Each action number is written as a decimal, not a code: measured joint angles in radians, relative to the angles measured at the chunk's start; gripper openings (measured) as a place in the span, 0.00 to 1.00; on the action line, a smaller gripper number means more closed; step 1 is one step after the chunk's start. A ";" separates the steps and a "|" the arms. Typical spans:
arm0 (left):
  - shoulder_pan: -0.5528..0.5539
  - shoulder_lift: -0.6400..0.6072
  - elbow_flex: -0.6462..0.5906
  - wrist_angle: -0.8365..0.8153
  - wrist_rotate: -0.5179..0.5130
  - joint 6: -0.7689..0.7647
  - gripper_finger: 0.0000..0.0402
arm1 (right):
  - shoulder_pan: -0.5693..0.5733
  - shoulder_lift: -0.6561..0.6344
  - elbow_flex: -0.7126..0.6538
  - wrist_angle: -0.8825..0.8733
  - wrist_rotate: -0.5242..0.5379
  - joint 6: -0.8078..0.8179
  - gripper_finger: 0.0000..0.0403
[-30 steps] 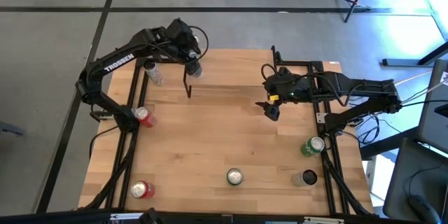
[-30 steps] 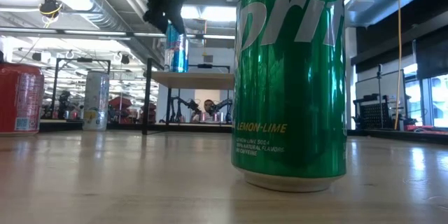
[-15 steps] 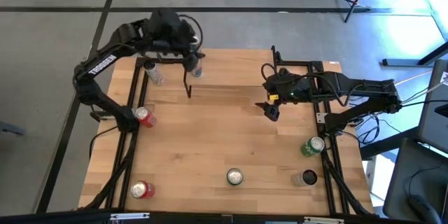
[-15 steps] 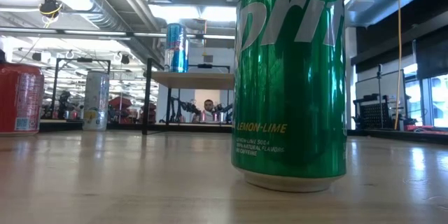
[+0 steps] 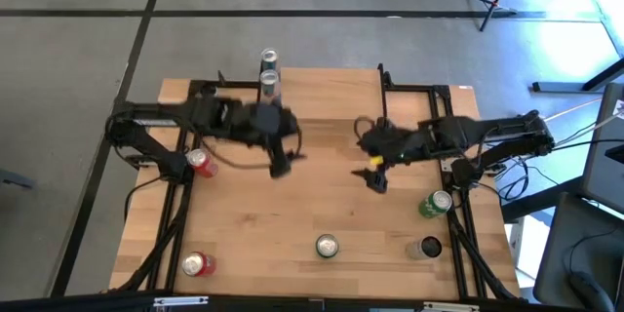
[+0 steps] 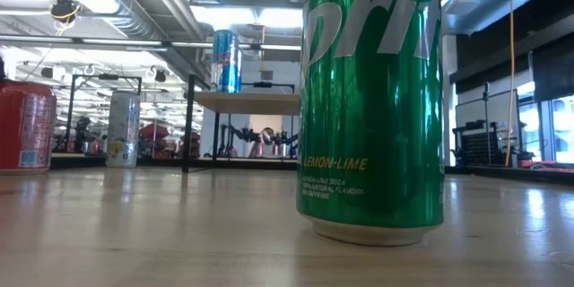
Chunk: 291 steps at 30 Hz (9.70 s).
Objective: Place canned beverage on shelf
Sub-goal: Put the left green soda can on the shelf, then put the green soda can on the shelf aligned with the other green soda can
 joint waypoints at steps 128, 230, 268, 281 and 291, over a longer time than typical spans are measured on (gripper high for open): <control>-0.448 -0.359 -0.118 -0.340 -0.667 -0.459 0.76 | -0.640 0.703 0.631 0.218 -0.271 -0.363 0.69; -0.258 -0.251 -0.118 -0.315 -0.537 -0.350 0.76 | -0.041 -0.182 -0.140 -0.647 -0.315 0.373 0.79; -0.232 -0.251 -0.118 -0.317 -0.530 -0.325 0.76 | 0.081 -0.178 -0.627 -0.545 -0.534 0.534 0.79; -0.232 -0.251 -0.118 -0.334 -0.407 -0.242 0.76 | 0.081 -0.178 -0.578 -0.499 -0.480 0.450 0.57; -0.240 -0.297 -0.129 -0.457 -0.226 -0.177 0.76 | 0.061 -0.020 -0.247 -0.339 -0.314 0.331 0.52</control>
